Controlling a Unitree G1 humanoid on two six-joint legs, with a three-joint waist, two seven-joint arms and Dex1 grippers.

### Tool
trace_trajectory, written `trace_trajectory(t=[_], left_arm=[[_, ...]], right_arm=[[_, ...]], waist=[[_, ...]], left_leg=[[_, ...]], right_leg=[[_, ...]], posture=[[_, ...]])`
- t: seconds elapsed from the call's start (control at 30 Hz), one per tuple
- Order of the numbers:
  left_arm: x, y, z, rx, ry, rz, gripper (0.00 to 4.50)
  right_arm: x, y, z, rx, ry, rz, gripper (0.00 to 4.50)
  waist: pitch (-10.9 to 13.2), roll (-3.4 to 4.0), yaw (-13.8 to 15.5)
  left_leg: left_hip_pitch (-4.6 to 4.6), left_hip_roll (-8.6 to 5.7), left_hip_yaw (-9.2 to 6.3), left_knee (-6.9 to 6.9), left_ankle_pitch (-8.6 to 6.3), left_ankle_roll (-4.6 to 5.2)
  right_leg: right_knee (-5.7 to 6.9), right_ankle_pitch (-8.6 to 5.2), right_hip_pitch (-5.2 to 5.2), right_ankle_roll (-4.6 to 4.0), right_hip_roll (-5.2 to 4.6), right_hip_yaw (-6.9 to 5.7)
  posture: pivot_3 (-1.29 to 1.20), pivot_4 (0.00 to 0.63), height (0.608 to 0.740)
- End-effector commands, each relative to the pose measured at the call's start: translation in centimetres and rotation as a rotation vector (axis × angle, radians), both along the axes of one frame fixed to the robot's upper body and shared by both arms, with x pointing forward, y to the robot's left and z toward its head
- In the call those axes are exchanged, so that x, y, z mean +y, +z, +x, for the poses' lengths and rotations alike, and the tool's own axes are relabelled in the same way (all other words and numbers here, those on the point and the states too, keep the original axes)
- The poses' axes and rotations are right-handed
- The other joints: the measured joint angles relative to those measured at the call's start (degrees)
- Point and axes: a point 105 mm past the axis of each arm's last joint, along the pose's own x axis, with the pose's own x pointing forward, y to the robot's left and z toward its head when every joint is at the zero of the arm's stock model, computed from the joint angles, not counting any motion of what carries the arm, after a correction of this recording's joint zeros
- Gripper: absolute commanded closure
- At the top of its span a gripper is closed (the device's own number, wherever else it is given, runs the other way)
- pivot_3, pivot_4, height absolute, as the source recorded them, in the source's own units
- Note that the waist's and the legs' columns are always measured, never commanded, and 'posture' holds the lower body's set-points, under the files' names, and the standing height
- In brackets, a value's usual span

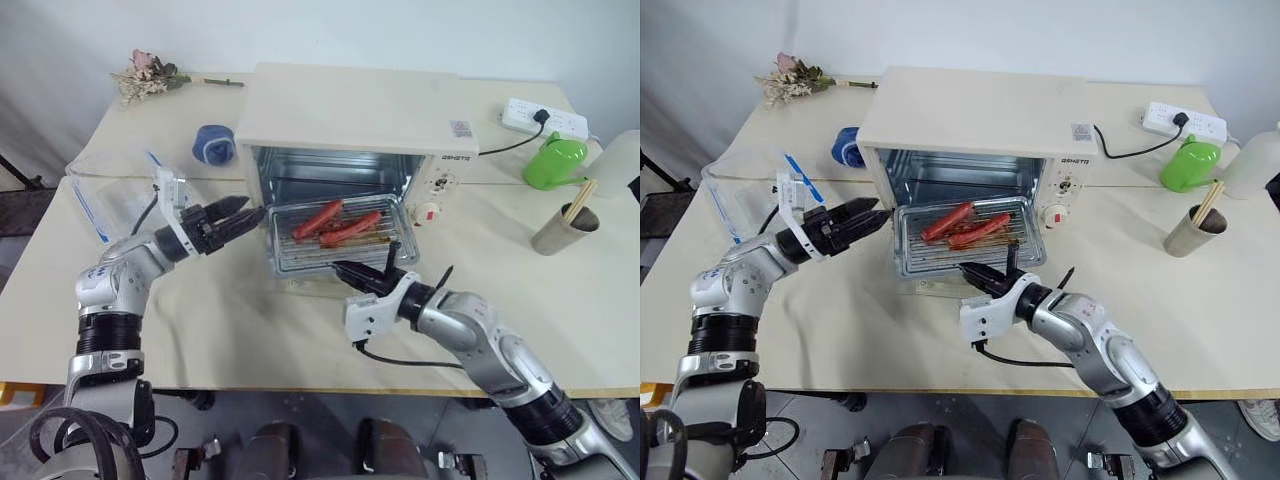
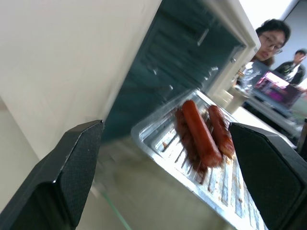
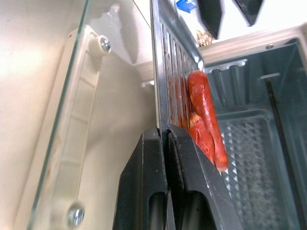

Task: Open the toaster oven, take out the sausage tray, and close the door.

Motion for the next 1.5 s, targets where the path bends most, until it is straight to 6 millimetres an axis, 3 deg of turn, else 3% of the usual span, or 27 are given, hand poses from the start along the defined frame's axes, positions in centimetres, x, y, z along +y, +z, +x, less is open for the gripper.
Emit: trace_trajectory(t=[0.03,0.3,0.6,0.77,1.13,1.4,1.5], left_arm=[[0.3,0.8,-1.0,0.083,-0.011,-0.012,0.05],[-1.6,1.2,-3.2,0.332,-0.118,-0.094,0.05],[-3.2,0.9,-2.8,0.483,-0.14,-0.21,0.05],[-3.5,0.4,-2.0,0.565,-0.115,-0.267,1.2],[-4.0,-0.3,-2.8,0.682,-0.19,-0.309,4.48],[-3.4,-1.5,-3.6,0.735,-0.193,-0.376,4.48],[-1.3,-2.8,-4.5,0.768,-0.124,-0.423,4.5]], right_arm=[[-1.1,2.2,-0.4,-0.078,-0.017,0.024,4.48],[-1.7,2.3,-0.8,-0.105,0.035,-0.006,4.48],[-0.9,2.4,-1.2,-0.112,0.136,-0.036,4.48],[-0.9,2.4,-1.4,-0.111,0.166,-0.05,4.5],[-0.7,2.5,-1.6,-0.104,0.185,-0.036,4.5],[-1.0,2.6,-1.6,-0.001,0.183,0.044,4.5],[-1.9,3.3,-1.5,0.103,0.165,0.142,3.7]], waist=[[0.0,-0.01,0.0],[0.0,-0.03,0.1],[0.0,-0.05,-0.1],[0.0,-0.07,-0.1],[0.0,-0.08,-0.1],[0.0,-0.09,-0.2],[0.0,-0.09,-0.3]], left_leg=[[-0.03,0.0,-0.02,0.0,0.0,0.0],[-0.19,-0.01,-0.16,0.09,0.0,0.0],[-0.19,0.0,-0.14,0.09,0.01,-0.01],[-0.18,-0.01,-0.13,0.11,0.01,-0.01],[-0.19,0.0,-0.12,0.11,0.01,-0.02],[-0.17,0.0,-0.13,0.12,0.01,-0.02],[-0.16,0.02,-0.13,0.12,0.02,-0.03]], right_leg=[[-0.01,0.0,-0.01,0.0,0.0,-0.01],[-0.07,0.0,-0.02,0.0,0.0,-0.02],[-0.09,0.0,-0.02,0.0,0.01,-0.03],[-0.09,0.0,-0.02,0.0,0.01,-0.03],[-0.09,0.0,-0.03,0.0,0.02,-0.02],[-0.07,0.0,-0.03,0.0,0.01,0.01],[-0.05,0.0,-0.03,0.0,0.01,0.03]], posture=[[0.0,0.15,0.74],[0.0,0.15,0.74],[0.0,0.15,0.74],[0.0,0.15,0.74],[0.0,0.15,0.74],[0.0,0.15,0.74],[0.0,0.15,0.74]])
